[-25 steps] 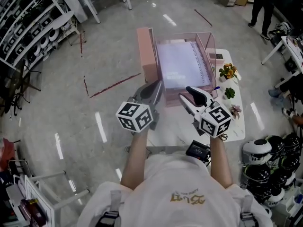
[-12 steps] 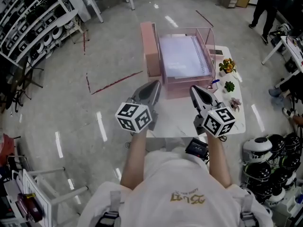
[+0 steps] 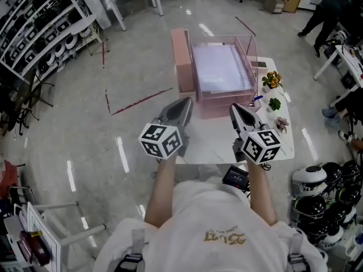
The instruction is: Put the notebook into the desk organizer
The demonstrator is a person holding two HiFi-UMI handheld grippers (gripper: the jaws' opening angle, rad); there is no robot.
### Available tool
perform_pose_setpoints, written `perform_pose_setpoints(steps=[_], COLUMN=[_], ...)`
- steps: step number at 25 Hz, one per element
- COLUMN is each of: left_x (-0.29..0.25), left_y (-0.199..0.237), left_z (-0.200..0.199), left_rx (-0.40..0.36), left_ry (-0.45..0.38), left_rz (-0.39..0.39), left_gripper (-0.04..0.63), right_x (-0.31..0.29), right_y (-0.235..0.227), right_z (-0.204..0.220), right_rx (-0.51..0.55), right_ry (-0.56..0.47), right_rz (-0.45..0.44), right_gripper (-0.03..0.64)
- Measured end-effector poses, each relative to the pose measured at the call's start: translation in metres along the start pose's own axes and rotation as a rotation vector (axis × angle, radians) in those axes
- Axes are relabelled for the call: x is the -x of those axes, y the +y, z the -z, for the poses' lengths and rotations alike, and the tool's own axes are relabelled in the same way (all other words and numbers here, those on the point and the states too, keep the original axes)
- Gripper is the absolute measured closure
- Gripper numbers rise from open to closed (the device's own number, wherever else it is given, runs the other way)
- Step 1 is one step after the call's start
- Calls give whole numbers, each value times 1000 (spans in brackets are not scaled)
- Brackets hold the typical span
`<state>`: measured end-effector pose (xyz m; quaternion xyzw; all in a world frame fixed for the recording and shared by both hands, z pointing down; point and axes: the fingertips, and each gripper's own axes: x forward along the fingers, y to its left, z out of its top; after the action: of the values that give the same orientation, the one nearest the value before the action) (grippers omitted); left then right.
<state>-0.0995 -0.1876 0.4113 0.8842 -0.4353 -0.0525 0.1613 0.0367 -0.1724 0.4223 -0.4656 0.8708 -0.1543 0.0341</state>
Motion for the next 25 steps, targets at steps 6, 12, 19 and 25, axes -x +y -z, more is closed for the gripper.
perform_pose_setpoints(steps=[6,12,19,25], left_x=[2,3,-3,-3], left_y=[4,9,9,10], left_z=[2,1,4,4], left_rx=[4,13,16,20], left_ry=[0,-4,1,2], left_rz=[-9,-16,-14,-18], left_gripper=[579,579,578,578], right_x=[-1,-5,-8,-8], right_y=[-4,0,-2,-1], right_z=[2,1,2,2], right_rx=[0,66,109,110], right_ry=[3,24,38,38], right_rz=[16,21,29,26], right_gripper=[606,606,606,606])
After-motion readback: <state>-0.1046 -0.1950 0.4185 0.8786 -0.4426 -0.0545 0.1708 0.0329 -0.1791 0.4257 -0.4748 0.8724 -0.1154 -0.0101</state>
